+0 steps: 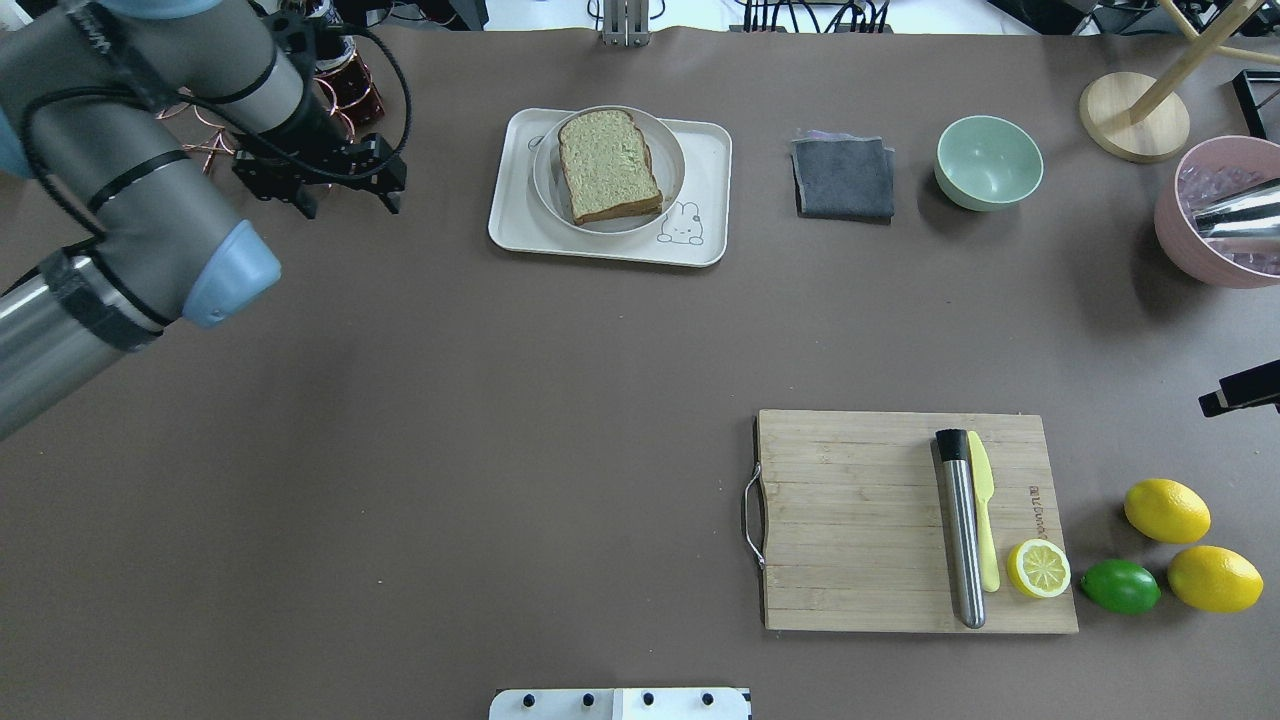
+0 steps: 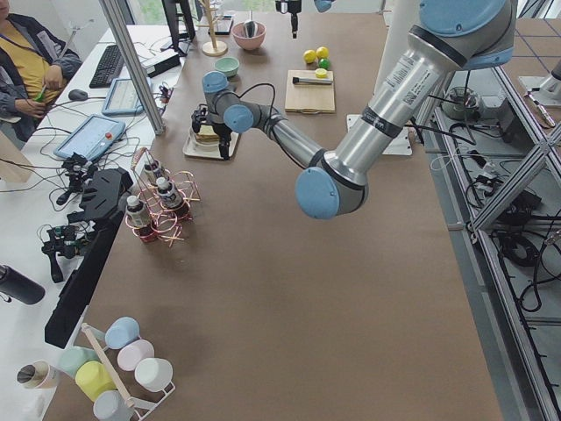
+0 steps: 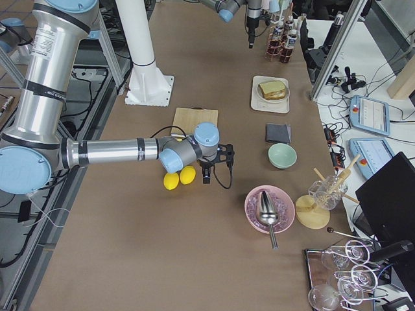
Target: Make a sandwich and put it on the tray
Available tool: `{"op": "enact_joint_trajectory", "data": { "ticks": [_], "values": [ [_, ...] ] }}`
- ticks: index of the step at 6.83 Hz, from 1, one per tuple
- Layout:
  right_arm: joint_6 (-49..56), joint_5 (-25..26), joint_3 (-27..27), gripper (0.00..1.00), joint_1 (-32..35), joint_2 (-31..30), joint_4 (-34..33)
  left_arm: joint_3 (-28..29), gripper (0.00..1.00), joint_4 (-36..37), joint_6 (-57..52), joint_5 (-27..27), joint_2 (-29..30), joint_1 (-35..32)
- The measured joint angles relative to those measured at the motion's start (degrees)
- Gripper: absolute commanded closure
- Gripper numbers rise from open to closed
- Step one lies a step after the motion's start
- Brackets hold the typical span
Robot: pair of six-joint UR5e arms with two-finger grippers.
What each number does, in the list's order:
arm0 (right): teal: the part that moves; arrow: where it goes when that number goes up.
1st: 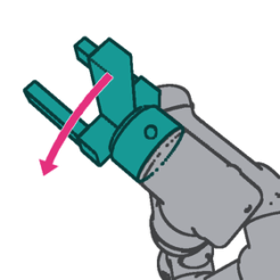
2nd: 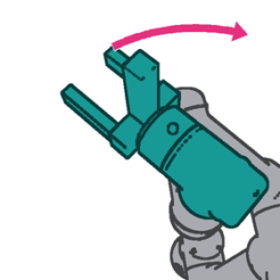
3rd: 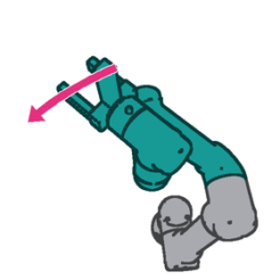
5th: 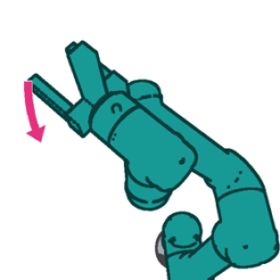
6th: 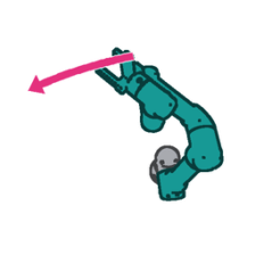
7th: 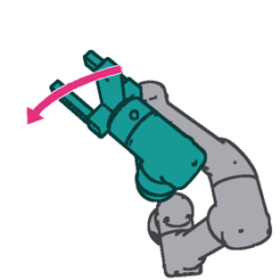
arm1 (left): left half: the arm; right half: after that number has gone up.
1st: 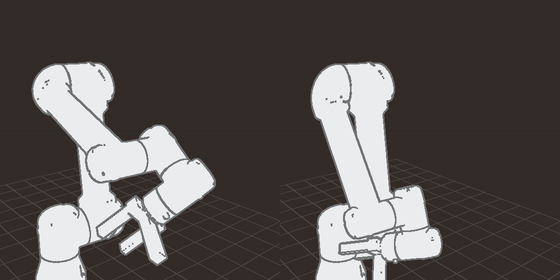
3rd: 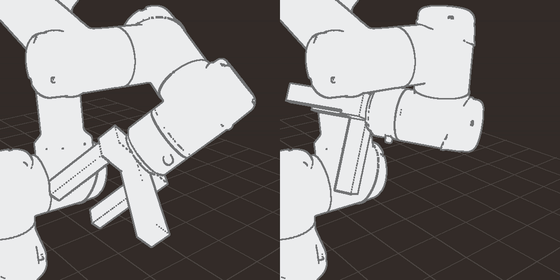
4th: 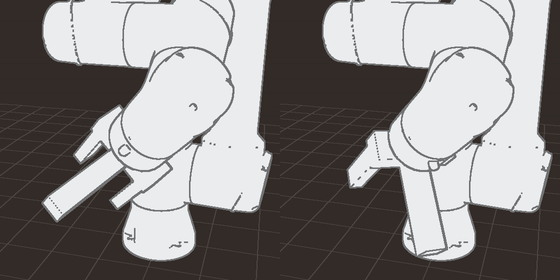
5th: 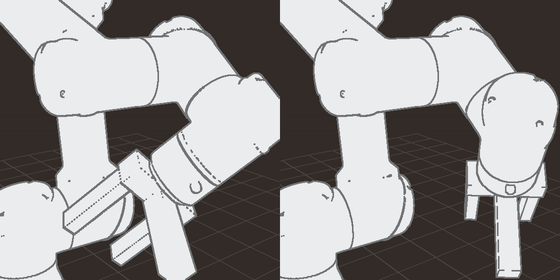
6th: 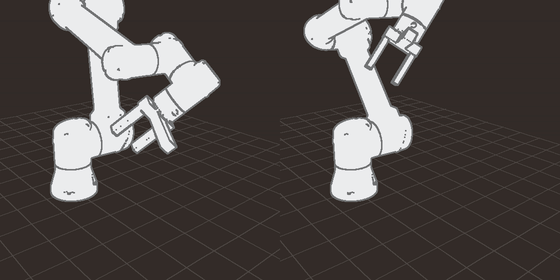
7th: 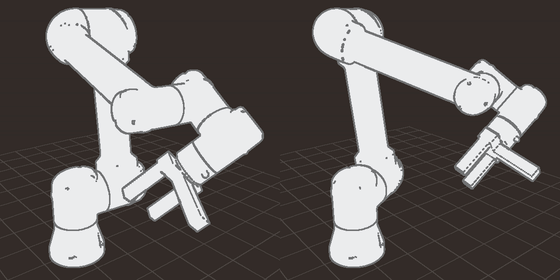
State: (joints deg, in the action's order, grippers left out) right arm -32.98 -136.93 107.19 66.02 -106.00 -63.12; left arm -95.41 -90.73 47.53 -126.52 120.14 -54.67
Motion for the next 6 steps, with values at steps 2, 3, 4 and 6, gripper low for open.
{"op": "enact_joint_trajectory", "data": {
  "ticks": [2, 3, 4, 6],
  "values": [
    [3.5, 0.4, 0.0, 0.01, 2.5, 0.1, -2.8, -13.4, 0.03, 6.6, -10.1, 0.2, -11.4, -2.1],
    [8.8, 0.4, 0.0, 0.01, 5.8, 0.0, -6.0, -18.5, 0.03, 7.5, -16.4, 0.2, -18.5, -4.4],
    [16.1, 1.1, 0.0, 0.01, 10.0, 0.0, -10.8, -21.7, 0.03, 7.6, -24.4, 0.1, -25.2, -7.9],
    [26.9, 3.3, -0.2, 0.01, 15.5, 0.1, -18.0, -23.3, 0.03, 5.3, -34.8, 0.0, -34.6, -13.6]
  ]
}}
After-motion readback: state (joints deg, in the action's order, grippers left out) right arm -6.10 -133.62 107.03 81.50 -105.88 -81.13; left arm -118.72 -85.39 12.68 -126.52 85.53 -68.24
